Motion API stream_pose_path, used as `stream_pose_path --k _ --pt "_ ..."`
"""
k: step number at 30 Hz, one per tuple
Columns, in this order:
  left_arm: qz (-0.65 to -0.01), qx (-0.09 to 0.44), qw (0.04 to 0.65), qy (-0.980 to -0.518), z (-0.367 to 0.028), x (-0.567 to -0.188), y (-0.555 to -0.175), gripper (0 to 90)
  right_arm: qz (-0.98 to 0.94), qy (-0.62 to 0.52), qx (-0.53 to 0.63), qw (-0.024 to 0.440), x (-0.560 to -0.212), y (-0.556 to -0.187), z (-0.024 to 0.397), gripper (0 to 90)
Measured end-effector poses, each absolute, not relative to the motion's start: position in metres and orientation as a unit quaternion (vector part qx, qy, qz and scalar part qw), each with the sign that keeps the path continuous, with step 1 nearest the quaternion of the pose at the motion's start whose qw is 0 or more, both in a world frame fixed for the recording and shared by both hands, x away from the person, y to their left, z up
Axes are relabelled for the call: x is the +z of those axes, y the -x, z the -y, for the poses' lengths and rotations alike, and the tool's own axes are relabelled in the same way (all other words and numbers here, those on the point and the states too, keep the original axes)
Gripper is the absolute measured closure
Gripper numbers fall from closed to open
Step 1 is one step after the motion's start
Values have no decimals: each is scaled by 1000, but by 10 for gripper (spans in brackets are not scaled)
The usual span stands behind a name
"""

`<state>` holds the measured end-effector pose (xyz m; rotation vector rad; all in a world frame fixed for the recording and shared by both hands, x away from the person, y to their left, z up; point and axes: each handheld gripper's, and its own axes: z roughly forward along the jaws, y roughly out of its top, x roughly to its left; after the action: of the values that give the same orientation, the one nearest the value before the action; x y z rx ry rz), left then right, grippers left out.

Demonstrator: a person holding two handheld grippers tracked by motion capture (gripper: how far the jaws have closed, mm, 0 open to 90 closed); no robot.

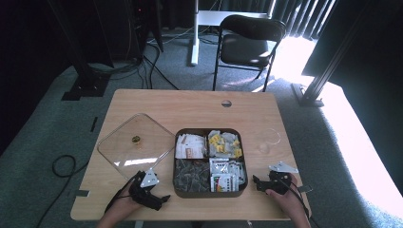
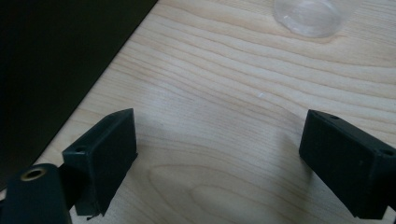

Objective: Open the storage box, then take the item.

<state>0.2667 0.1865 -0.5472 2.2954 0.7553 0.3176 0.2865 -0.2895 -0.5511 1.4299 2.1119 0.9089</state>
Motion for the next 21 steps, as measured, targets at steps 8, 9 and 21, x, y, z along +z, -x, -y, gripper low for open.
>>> stream_pose_path --k 8,9,21 --pt "-299 126 344 -881 -185 -547 -266 13 -766 -508 330 214 -551 -286 289 106" --pt "-299 126 344 -881 -185 -547 -266 14 -768 -506 330 213 -551 -286 289 106" --pt "-286 121 346 -885 -184 -547 -265 12 -781 -495 333 187 -547 -277 285 129"
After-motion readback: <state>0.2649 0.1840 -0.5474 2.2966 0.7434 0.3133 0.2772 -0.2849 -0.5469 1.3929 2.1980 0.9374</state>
